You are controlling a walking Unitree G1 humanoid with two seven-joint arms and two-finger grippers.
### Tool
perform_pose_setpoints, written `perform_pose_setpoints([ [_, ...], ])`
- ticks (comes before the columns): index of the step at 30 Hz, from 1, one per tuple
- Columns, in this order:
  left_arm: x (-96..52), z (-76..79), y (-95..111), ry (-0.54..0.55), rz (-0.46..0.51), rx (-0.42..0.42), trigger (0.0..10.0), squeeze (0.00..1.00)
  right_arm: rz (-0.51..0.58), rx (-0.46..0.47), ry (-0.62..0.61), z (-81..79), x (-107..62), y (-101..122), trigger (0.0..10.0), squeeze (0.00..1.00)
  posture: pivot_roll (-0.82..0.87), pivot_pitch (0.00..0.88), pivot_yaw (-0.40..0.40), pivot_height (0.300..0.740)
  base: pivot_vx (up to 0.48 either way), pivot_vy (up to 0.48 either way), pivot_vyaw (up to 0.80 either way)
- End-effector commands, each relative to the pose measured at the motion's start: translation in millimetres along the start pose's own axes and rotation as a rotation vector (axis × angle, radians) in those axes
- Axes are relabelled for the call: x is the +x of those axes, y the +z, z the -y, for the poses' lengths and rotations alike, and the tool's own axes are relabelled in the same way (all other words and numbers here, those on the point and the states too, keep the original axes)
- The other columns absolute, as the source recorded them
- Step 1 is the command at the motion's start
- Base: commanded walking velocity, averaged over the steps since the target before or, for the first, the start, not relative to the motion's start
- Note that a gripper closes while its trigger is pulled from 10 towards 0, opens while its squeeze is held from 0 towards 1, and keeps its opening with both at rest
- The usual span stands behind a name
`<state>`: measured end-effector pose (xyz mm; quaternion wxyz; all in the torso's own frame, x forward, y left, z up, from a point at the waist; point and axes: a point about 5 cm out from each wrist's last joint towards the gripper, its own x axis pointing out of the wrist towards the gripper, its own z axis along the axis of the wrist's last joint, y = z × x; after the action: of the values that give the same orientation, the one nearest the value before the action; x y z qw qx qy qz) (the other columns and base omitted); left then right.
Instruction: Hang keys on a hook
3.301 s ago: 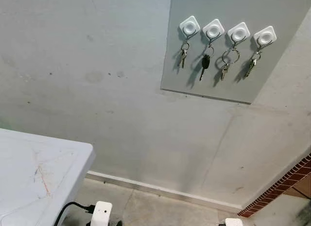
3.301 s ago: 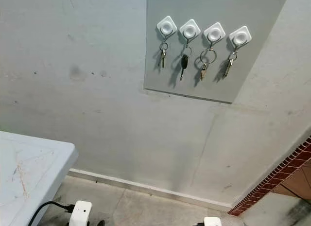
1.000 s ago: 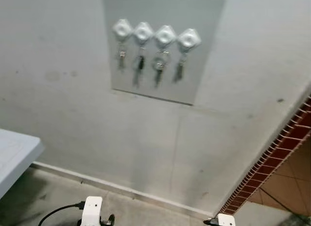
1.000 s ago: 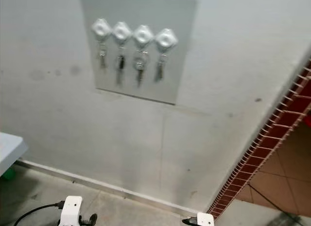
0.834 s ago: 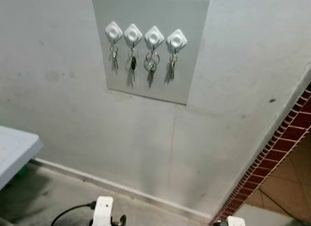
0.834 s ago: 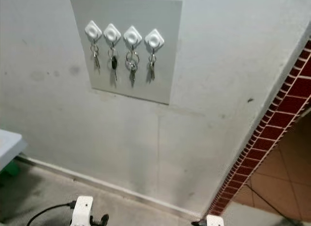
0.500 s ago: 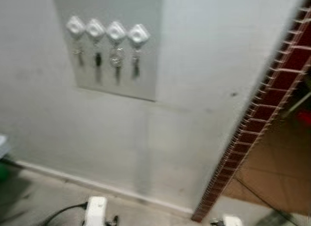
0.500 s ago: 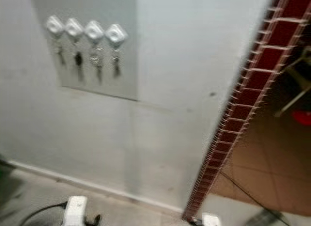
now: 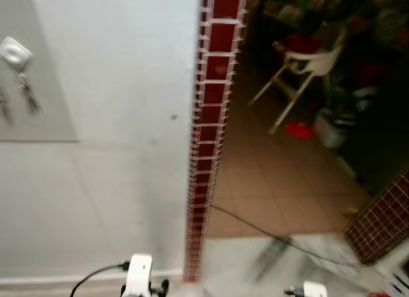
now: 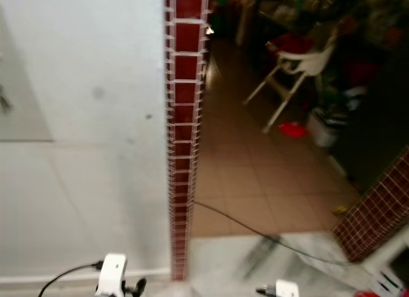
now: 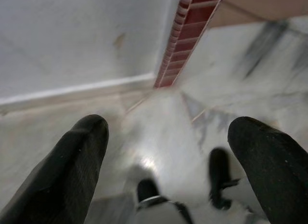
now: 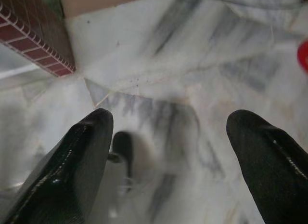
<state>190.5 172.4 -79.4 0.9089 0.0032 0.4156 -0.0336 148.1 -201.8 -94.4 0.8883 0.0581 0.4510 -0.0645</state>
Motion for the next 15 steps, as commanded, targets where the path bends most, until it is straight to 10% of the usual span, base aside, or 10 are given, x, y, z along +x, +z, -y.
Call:
perform_pose_setpoints([
  [1, 0.9, -0.3, 3.3, 0.006, 0.005, 0.006, 10.0, 0.00, 0.001, -0.005, 0.000, -2.6, 1.2, 2.7, 10.0, 0.00, -0.01, 0.000, -0.024, 0.740, 0.000, 0.000, 0.00],
  [15, 0.7, -0.4, 1.8, 0.014, -0.001, -0.012, 10.0, 0.00, -0.001, -0.006, -0.003, -2.8, 1.5, 3.3, 10.0, 0.00, -0.01, 0.000, -0.024, 0.740, 0.000, 0.000, 0.00],
])
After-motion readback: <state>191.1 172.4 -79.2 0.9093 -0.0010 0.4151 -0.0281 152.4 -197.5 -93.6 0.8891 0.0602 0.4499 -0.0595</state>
